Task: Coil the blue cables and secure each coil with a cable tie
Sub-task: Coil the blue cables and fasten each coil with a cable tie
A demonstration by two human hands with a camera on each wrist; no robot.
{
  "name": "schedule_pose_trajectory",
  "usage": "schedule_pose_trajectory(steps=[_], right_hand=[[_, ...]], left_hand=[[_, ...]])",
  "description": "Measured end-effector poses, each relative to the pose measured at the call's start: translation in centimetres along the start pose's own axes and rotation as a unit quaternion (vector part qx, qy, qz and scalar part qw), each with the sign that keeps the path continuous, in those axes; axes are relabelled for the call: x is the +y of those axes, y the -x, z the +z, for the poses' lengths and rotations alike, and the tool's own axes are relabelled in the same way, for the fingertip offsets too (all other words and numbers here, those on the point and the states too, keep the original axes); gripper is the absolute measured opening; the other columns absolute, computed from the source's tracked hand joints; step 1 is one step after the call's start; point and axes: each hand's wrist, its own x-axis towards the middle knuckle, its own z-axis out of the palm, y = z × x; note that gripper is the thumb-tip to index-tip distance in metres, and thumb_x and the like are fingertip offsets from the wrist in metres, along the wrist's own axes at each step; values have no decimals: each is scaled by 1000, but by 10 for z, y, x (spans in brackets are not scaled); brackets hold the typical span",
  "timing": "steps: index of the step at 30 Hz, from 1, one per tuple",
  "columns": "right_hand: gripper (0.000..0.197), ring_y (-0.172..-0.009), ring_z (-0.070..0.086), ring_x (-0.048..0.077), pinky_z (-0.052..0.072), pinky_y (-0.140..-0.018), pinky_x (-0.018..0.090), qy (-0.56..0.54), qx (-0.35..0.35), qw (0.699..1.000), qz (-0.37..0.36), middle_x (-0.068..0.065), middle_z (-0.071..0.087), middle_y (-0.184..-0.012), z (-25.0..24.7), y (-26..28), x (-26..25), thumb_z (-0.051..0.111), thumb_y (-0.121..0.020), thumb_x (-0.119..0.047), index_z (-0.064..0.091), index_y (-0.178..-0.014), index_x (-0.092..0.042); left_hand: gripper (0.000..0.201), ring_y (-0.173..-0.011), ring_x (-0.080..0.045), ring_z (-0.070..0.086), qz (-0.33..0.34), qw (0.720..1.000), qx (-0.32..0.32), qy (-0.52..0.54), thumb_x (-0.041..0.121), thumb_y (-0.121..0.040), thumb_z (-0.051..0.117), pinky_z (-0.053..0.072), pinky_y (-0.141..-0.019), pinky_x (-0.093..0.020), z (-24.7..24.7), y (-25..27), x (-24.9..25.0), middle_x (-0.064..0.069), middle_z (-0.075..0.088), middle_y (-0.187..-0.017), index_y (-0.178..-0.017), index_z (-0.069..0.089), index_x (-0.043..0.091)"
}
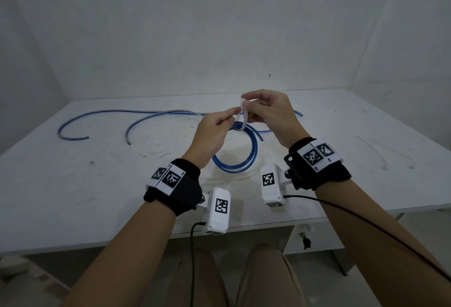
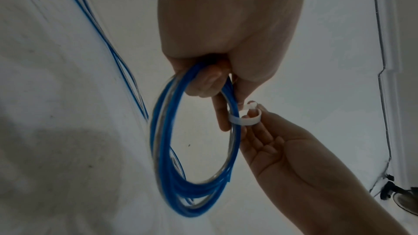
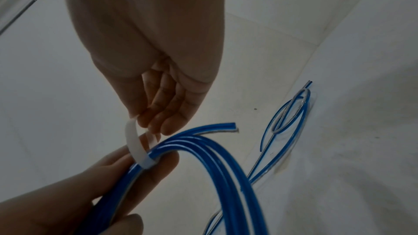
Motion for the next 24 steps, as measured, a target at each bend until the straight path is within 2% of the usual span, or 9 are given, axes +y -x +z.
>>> schedule_pose_trajectory(steps=[3,6,8,11,14,17,20,24], right_hand=[[19,-69,66,21,60,-76,37,12,-18,1000,18,12,69,-77,-2,-2,-1,65,-89,-6,69,-106,0],[17,-66,67,17,59,-73,33,31,-44,998,35,10,69,-76,-6,-3,-1,66,-88,-6,70,-104,-1],[17,-66,64,16,59,-73,32,52,-52,997,32,10,69,-77,-8,-3,-1,68,-86,-8,72,-101,-1],[16,-70,64,19,58,-76,36,71,-46,996,16,16,71,-82,-8,-2,1,72,-82,-7,74,-97,0],[15,-71,66,23,59,-77,39,60,-27,998,1,19,72,-83,-8,-1,3,75,-79,-5,74,-93,1],[14,-68,67,23,60,-74,37,50,-19,999,-8,19,72,-78,-7,0,7,76,-77,-2,74,-90,3],[13,-66,68,22,60,-72,34,45,-20,999,-10,20,71,-77,-8,0,8,75,-78,-1,73,-89,5],[13,-65,68,20,59,-69,30,39,-46,998,-2,20,70,-78,-8,1,7,71,-82,-1,72,-93,6]], left_hand=[[34,-116,-33,41,10,1000,5,-2,9,-100,47,33,-100,-41,0,0,0,-21,56,-130,-130,62,13],[32,-112,-18,60,23,1000,4,-12,10,-99,50,46,-96,-27,-3,-6,-5,-8,67,-124,-127,64,13],[30,-111,-12,64,33,999,9,-29,11,-98,52,47,-99,-24,-4,-11,-11,-1,71,-116,-123,67,15],[27,-104,-11,66,45,998,23,-31,14,-97,53,49,-98,-28,-3,-15,-16,1,73,-109,-118,70,14],[28,-104,-10,66,50,998,29,-22,18,-97,53,50,-97,-29,-3,-18,-19,1,72,-110,-119,70,15],[27,-101,-10,68,59,998,14,-3,20,-97,54,51,-96,-28,-3,-19,-21,0,74,-106,-117,71,14],[28,-99,-10,69,83,997,-2,-4,28,-93,62,52,-93,-25,-2,-17,-21,0,76,-101,-114,73,14],[25,-91,-11,72,106,994,17,-5,21,-88,69,53,-86,-21,-4,-19,-23,-5,77,-96,-109,75,8]])
